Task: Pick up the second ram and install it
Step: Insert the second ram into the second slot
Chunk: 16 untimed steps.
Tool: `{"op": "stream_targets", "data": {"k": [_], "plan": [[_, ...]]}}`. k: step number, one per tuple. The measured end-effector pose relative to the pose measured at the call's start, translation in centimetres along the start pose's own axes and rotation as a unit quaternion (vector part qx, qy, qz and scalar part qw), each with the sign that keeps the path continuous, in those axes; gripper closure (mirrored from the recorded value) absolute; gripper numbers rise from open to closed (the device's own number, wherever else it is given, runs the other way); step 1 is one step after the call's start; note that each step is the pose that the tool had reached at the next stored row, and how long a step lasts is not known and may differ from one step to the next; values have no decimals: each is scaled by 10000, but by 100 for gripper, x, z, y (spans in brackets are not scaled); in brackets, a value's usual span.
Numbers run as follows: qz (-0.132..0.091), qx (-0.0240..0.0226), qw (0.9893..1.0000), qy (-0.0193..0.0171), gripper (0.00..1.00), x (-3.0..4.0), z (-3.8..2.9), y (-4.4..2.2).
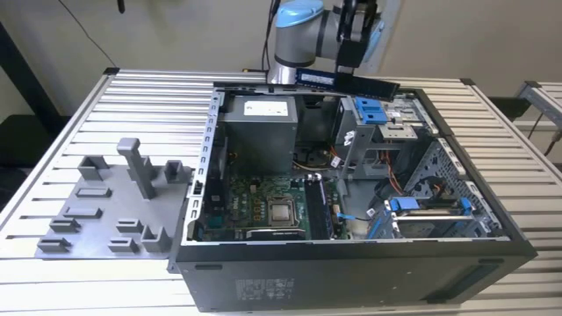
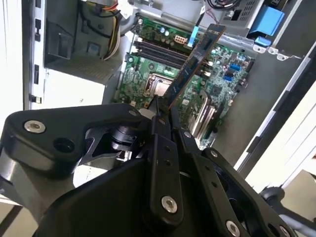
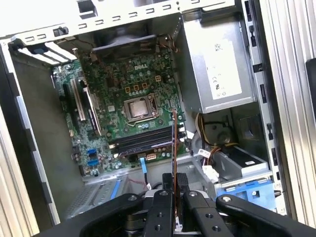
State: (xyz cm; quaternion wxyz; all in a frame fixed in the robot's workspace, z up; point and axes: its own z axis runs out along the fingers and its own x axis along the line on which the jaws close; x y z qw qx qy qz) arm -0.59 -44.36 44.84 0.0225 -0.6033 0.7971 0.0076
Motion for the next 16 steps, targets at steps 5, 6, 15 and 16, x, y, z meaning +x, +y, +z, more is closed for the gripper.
{"op": "stream_targets", "data": {"k": [5, 6, 15, 16], "plan": [[296, 14, 9996, 5, 85, 0, 0, -2], [352, 16, 9994, 6, 85, -1, 0, -2], [803, 36, 9968, 12, 85, -1, 0, -4], [850, 38, 9964, 13, 85, -1, 1, -4]]}}
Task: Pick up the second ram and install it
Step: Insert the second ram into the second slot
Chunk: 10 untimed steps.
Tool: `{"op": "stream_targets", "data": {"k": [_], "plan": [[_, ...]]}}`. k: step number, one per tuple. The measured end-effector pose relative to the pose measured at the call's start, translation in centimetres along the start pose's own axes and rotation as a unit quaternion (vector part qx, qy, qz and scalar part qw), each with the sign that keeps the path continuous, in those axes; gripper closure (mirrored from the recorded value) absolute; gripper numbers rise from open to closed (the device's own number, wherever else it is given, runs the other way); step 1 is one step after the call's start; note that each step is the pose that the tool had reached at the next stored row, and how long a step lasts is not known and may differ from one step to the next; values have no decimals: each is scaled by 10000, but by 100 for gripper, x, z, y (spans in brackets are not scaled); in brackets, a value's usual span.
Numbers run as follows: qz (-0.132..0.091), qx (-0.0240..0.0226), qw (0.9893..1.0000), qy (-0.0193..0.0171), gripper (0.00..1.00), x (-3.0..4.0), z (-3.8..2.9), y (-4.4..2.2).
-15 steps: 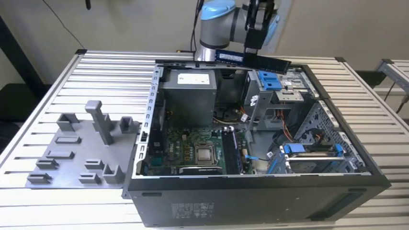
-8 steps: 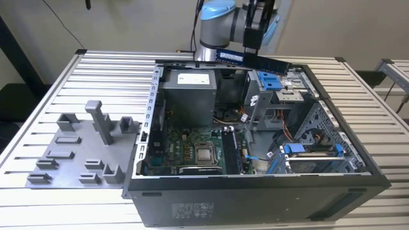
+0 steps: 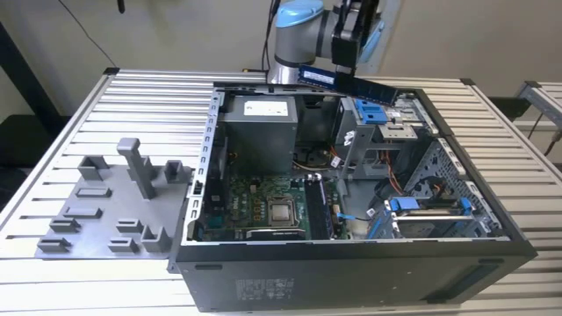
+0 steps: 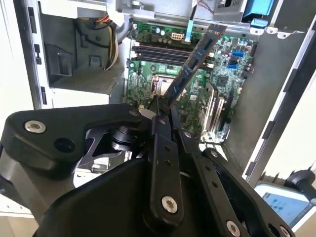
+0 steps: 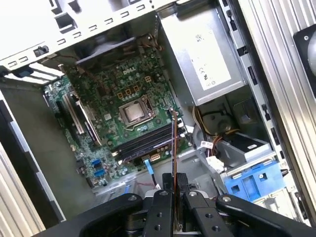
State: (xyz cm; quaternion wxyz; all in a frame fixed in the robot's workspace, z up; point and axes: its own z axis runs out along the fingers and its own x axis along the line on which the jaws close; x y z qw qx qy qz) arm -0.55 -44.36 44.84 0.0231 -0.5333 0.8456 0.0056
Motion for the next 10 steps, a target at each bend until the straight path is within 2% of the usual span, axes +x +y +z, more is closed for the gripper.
{"op": "stream_targets", "data": {"k": [10], "plan": [[423, 19, 9991, 7, 85, 0, 1, 0]]}}
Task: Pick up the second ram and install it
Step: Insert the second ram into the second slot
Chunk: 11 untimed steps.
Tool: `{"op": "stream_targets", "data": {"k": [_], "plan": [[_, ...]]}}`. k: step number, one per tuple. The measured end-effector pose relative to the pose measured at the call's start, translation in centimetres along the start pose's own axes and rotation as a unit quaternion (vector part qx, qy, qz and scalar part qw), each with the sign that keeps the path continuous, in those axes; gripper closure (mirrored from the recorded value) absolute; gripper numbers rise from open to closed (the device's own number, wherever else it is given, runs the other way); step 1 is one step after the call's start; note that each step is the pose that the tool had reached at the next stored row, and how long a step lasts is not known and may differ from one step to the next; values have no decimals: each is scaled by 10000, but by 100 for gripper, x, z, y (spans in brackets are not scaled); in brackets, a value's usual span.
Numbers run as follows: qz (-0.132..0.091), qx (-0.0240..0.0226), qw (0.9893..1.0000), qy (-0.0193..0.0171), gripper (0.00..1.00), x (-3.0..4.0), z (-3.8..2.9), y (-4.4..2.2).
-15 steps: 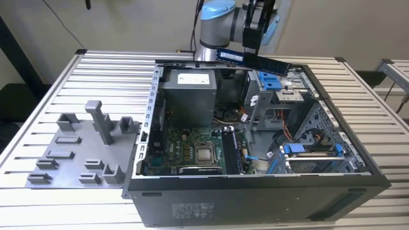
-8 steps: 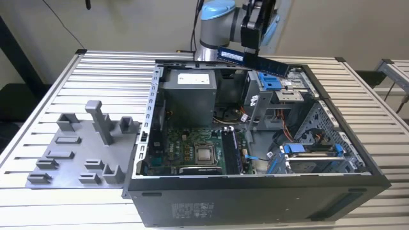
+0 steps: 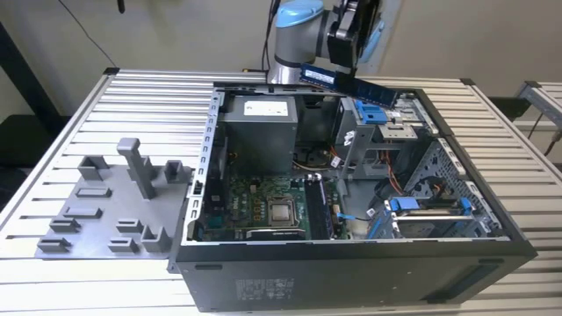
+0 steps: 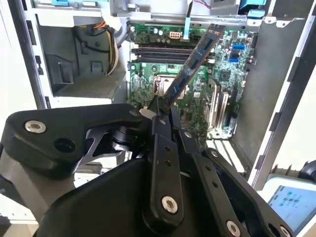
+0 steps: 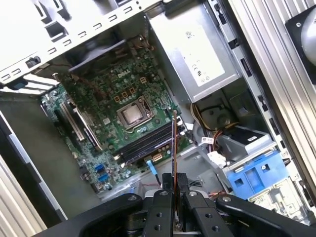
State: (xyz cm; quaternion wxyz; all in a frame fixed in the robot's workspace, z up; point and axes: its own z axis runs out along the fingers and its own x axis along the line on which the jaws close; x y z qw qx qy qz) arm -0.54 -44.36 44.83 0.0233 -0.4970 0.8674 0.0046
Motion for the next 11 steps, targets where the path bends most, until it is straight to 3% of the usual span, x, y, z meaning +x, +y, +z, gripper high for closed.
{"op": "stream_targets", "data": {"k": [11], "plan": [[440, 20, 9990, 7, 85, 0, 1, 0]]}}
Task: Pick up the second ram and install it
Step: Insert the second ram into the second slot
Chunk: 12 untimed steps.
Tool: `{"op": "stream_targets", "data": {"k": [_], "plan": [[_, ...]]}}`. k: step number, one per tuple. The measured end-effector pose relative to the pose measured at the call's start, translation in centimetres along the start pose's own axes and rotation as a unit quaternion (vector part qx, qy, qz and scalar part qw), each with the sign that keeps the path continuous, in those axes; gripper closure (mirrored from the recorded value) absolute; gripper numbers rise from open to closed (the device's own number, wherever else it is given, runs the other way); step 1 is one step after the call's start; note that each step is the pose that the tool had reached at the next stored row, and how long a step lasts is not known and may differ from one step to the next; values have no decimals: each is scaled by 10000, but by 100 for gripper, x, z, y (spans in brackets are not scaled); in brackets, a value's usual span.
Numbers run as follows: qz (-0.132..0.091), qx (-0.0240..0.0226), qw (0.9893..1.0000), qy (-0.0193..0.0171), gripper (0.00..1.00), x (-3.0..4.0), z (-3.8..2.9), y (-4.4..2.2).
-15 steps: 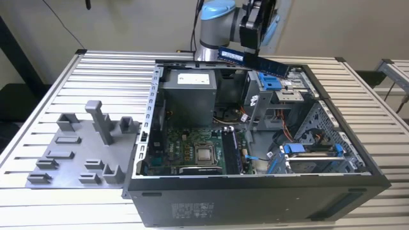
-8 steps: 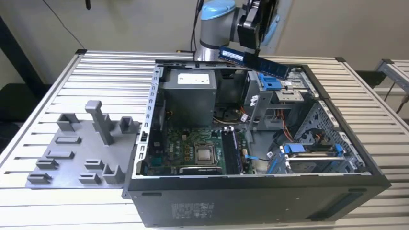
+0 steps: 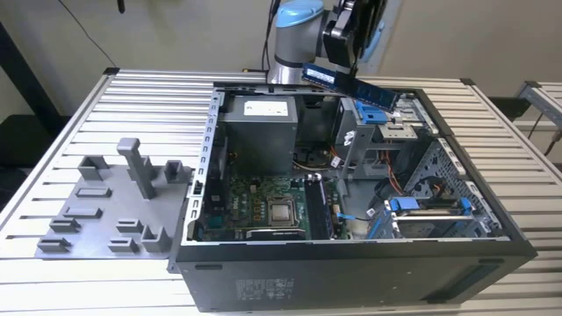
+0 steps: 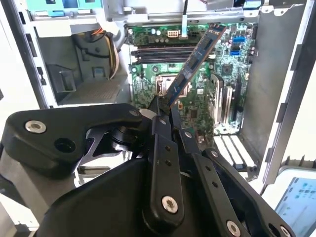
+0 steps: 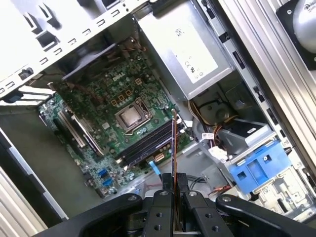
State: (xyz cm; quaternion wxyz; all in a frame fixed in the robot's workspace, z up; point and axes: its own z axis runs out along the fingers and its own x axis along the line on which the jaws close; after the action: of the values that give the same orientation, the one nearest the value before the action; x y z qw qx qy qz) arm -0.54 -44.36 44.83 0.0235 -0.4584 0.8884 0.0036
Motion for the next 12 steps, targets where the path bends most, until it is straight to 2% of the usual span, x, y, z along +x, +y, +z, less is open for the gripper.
{"op": "stream_targets", "data": {"k": [6, 8, 12], "plan": [[320, 14, 9995, 5, 85, 0, 1, 0], [489, 22, 9988, 8, 85, 0, 1, 0], [829, 37, 9966, 13, 85, 0, 2, 0]]}}
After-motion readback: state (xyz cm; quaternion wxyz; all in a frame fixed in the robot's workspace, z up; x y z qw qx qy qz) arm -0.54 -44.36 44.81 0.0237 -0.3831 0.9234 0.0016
